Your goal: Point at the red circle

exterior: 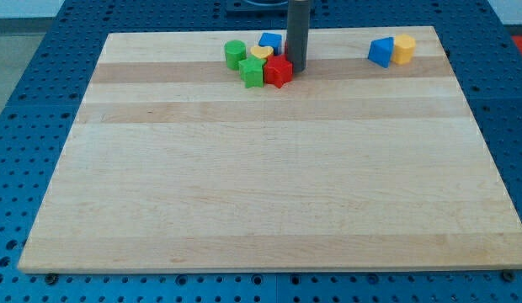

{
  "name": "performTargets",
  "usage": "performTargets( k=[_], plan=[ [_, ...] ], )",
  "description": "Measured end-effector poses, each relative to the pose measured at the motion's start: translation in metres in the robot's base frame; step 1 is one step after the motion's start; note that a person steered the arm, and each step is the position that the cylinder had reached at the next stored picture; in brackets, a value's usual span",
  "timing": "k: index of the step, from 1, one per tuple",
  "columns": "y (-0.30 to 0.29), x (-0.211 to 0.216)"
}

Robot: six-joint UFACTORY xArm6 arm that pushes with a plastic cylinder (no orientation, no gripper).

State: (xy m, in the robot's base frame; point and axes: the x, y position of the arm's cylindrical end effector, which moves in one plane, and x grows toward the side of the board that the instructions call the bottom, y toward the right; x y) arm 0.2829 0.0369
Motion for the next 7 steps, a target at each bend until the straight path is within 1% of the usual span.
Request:
performTargets(
  k=[1,2,3,4,5,6,7],
  plan=[
    [-0.005,-0.016],
    [-0.006,-0.017],
    [0.016,-0.001],
    [0.063,0.04],
    [0.081,0.074],
    [0.094,0.046],
    [0.089,-0.019]
  ],
)
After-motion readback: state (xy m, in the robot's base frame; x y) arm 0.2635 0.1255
